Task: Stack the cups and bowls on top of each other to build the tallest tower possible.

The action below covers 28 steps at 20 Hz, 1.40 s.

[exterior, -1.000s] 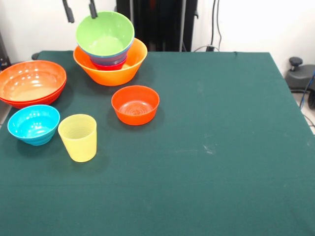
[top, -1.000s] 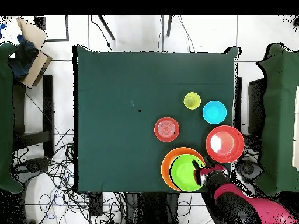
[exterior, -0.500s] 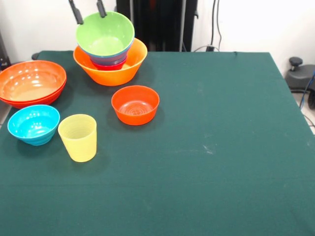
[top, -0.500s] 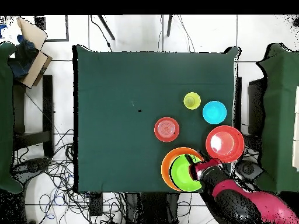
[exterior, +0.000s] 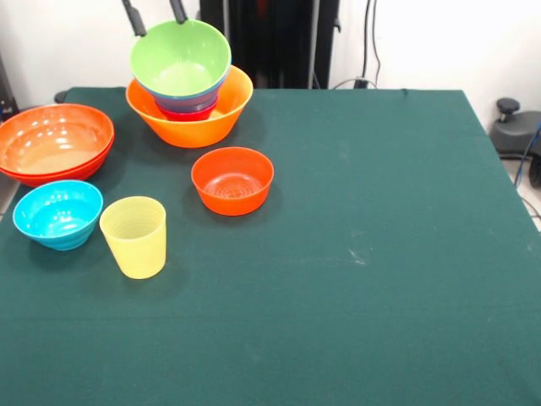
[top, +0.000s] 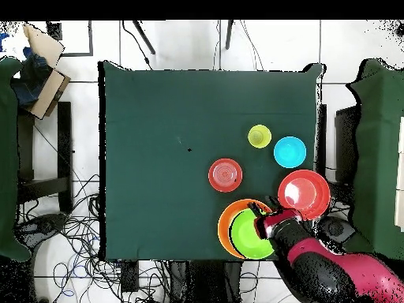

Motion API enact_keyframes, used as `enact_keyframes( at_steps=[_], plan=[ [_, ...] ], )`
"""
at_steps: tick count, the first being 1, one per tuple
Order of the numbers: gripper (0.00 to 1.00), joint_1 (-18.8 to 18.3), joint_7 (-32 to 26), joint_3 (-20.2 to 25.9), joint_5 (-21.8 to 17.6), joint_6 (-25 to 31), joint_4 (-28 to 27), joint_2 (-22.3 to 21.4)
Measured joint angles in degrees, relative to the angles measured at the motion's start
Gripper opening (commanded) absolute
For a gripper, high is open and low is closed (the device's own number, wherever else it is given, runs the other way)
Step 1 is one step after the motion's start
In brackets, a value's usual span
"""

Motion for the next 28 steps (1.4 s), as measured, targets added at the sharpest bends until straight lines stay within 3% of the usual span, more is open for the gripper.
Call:
enact_keyframes(
  at_steps=[6, 9, 14, 18, 20, 21, 23, 25, 28],
  plan=[
    [1.00, 2.04, 0.00, -0.07, 5.66, 12.37, -1.78, -10.01],
    [1.00, 3.36, 0.00, -0.16, 9.54, 22.03, -3.25, -16.93],
    [1.00, 6.54, 0.00, -2.57, 9.51, 28.75, -6.08, -21.37],
    [1.00, 12.70, 0.01, -7.57, 4.73, 29.32, -9.82, -19.29],
    [1.00, 16.27, 0.01, -10.63, 1.01, 28.33, -12.28, -16.19],
    [1.00, 19.01, 0.01, -13.30, -2.44, 26.58, -14.89, -12.24],
    [1.00, 20.14, 0.01, -14.65, -4.23, 25.17, -16.41, -9.64],
    [1.00, 21.43, 0.01, -17.25, -7.30, 21.00, -19.46, -3.54],
    [1.00, 21.47, 0.01, -19.44, -9.01, 17.71, -21.67, 1.53]
  ],
)
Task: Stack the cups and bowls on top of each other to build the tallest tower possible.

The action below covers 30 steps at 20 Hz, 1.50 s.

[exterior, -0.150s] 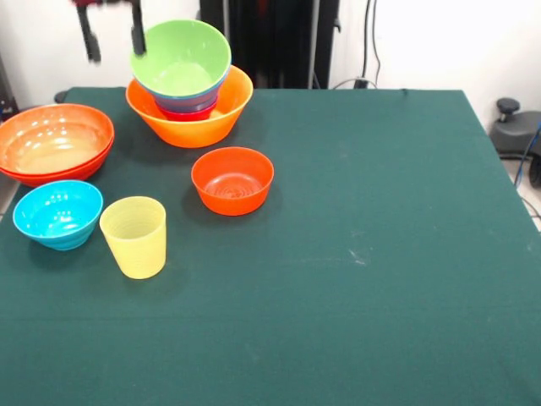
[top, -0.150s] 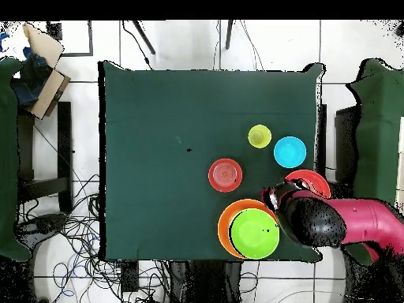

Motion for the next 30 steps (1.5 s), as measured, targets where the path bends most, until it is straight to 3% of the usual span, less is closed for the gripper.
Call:
enact_keyframes(
  at_steps=[13, 30],
  plan=[
    [1.00, -0.14, 0.00, -3.86, -1.24, -1.88, -8.03, 13.50],
    [1.00, 0.21, 0.00, -3.89, -1.24, -1.89, -13.58, 19.84]
  ],
)
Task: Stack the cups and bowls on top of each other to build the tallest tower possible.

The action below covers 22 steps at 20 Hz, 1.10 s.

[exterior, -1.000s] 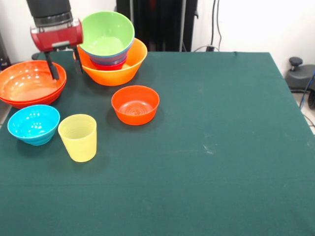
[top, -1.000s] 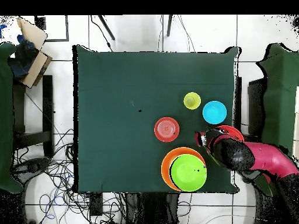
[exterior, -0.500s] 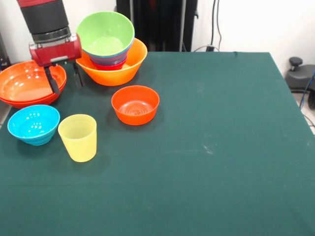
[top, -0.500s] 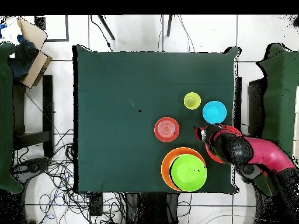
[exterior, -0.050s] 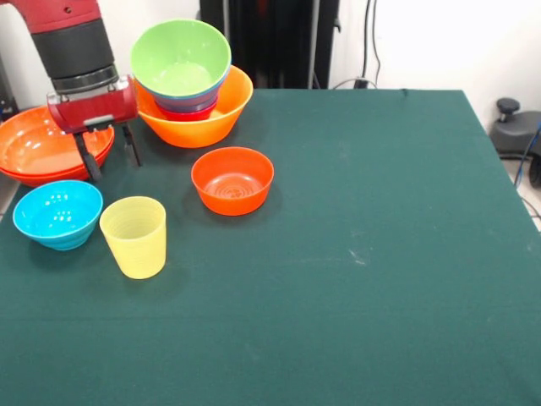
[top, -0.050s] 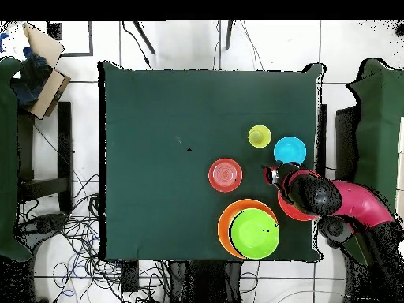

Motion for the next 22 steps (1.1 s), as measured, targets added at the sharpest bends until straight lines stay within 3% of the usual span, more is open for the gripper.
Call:
enact_keyframes(
  at_steps=[8, 22],
  plan=[
    [1.00, -0.86, 0.00, 0.41, 0.00, -0.18, 0.07, 0.10],
    [1.00, -8.62, 0.00, 2.92, 0.00, -6.24, 4.71, 0.40]
  ],
)
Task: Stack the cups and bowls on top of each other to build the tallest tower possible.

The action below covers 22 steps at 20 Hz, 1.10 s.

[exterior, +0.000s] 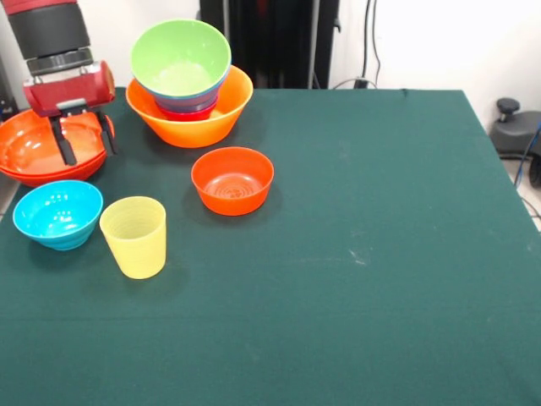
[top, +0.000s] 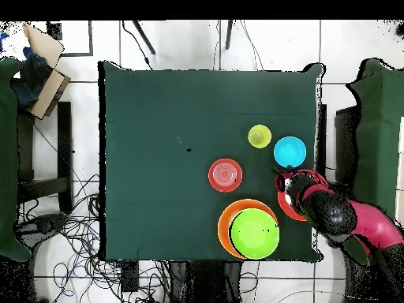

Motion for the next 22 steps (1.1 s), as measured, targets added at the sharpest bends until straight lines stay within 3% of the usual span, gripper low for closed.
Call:
enact_keyframes(
  at_steps=[12, 22],
  plan=[
    [1.00, -1.50, 0.00, 0.13, -3.75, -1.04, 2.51, 0.41],
    [1.00, 0.76, 0.00, 0.13, -4.45, -0.91, 1.40, 4.48]
  ],
)
